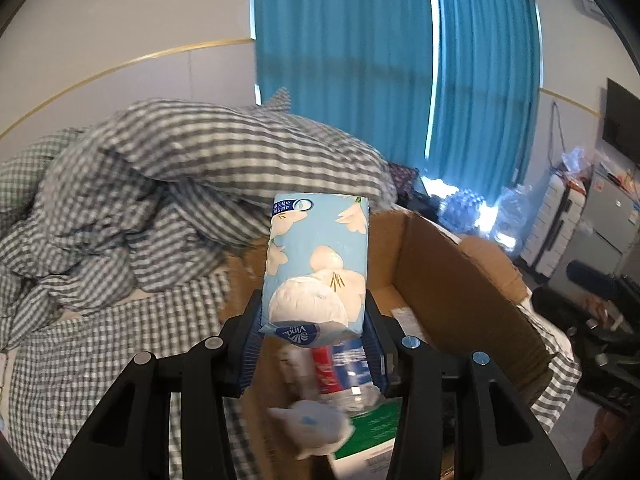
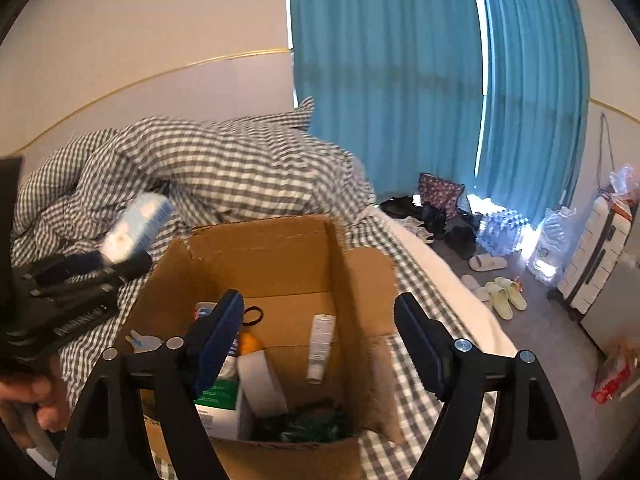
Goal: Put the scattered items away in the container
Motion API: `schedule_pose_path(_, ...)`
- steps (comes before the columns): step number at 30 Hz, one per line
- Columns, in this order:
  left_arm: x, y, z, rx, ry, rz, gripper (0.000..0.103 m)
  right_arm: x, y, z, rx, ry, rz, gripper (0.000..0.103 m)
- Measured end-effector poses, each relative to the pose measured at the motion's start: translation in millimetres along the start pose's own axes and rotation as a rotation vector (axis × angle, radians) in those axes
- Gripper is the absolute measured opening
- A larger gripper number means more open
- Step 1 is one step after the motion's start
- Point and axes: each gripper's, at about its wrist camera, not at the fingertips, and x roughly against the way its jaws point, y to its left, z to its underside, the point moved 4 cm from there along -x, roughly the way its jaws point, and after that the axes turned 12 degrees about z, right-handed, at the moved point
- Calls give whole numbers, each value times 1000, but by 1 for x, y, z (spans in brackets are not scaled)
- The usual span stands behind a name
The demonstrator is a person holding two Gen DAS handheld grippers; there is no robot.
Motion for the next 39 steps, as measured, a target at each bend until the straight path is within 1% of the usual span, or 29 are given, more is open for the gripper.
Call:
schedule_pose_path(3,-16,-10,7,-8,36,5,46,5,-13,3,-22,4,1,78)
schedule_pose_path(5,-21,-15,10,-19,45,0,51,8,-19,6,-30,4,6,78)
schedule_pose_path(9,-25,-22,14,-26,61,9,52,11,-29,9,-48,7,12,78)
schedule_pose_path(12,-26,-21,15,-23,68,17,57,10,-29,10,-57,12,6,78)
schedule_pose_path(13,-25,-21,14,-25,66,11,65,10,-28,10,-56,11,5,78)
schedule_pose_path(14,-23,-21,13,-26,61,7,75,10,-27,10,-54,10,4,78)
schedule_pose_path(15,-21,-20,13,-22,54,5,80,11,-26,10,-53,9,2,78)
schedule_pose_path(16,-18,-20,11,-18,47,4,88,11,-25,9,-51,8,-1,78)
schedule_pose_path(17,-15,-19,10,-13,39,3,95,12,-24,9,-50,6,-3,78)
schedule_pose_path(20,-6,-15,7,-3,19,0,102,15,-21,8,-47,3,-6,78)
schedule_pose_path(22,-1,-12,6,0,15,-6,103,17,-19,6,-47,1,-9,78)
schedule_pose_path(23,2,-9,6,2,13,-11,103,19,-17,6,-47,-2,-10,80)
schedule_pose_path(25,9,-3,5,5,7,-23,103,22,-12,4,-46,-9,-9,88)
schedule_pose_path(27,16,5,5,14,6,-30,103,25,-6,2,-43,-18,-2,99)
schedule_pose_path(29,25,13,5,24,-3,-34,103,27,3,0,-34,-23,-4,103)
schedule_pose_path(35,57,45,4,48,-42,-84,103,34,35,-8,9,-23,0,103)
schedule_pose_path(39,78,68,7,64,-57,-126,103,41,60,-14,18,-39,-25,103)
